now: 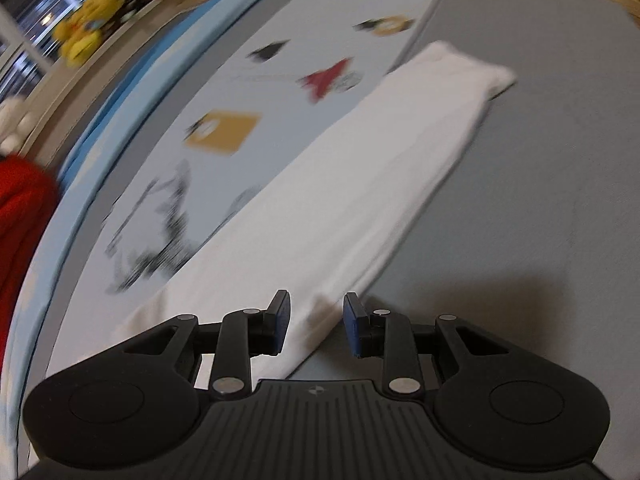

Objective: Fold small clothes

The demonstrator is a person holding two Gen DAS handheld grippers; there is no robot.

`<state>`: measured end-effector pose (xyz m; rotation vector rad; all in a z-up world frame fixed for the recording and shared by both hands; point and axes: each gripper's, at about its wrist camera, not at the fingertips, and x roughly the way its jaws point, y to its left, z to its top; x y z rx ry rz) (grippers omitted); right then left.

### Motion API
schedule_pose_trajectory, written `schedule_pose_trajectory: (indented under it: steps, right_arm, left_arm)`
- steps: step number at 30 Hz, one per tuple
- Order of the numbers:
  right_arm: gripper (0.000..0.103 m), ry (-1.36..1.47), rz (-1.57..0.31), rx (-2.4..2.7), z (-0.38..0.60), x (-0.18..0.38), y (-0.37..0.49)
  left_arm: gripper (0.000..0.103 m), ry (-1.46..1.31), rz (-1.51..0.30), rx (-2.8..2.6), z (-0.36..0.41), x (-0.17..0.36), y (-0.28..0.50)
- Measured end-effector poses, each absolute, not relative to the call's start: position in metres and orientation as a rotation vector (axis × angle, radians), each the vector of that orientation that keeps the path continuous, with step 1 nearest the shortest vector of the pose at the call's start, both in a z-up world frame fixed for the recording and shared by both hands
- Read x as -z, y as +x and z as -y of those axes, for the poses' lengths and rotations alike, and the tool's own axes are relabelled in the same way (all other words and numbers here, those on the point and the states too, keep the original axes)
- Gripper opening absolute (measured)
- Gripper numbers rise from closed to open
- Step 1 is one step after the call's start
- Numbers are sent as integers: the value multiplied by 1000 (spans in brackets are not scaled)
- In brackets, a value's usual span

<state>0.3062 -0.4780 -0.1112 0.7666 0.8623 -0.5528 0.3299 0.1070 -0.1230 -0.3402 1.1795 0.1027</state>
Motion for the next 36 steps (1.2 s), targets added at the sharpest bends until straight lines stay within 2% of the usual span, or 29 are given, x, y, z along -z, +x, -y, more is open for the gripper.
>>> schedule_pose_trajectory:
  steps: [5, 8, 15, 16, 17, 21, 27, 32, 36]
  right_arm:
    - [30, 822, -835, 633, 538, 125, 298]
    - [32, 880, -828, 634, 565, 140, 298]
    - [31, 956, -719, 624, 590, 151, 298]
    - [21, 958, -711, 630, 591, 155, 299]
    - [2, 945, -713, 642, 591, 156, 300]
    - [3, 908, -679, 705, 582, 147, 302]
    - [3, 554, -606, 718, 512, 84, 326]
    - [3, 441, -640, 419, 414, 41, 345]
    - [3, 272, -574, 80, 299, 13, 338]
  left_arm:
    - [56, -339, -1179, -102, -106, 124, 332]
    - [61, -336, -1176, -98, -105, 124, 331]
    - [64, -330, -1172, -92, -101, 124, 330]
    - [64, -331, -1172, -91, -101, 124, 330]
    - [64, -332, -1172, -90, -101, 124, 329]
    - [64, -358, -1171, -85, -105, 123, 328]
    - [64, -444, -1165, -103, -120, 117, 324]
    - [64, -503, -1119, -151, -138, 104, 319]
    - [64, -556, -1068, -203, -156, 93, 313]
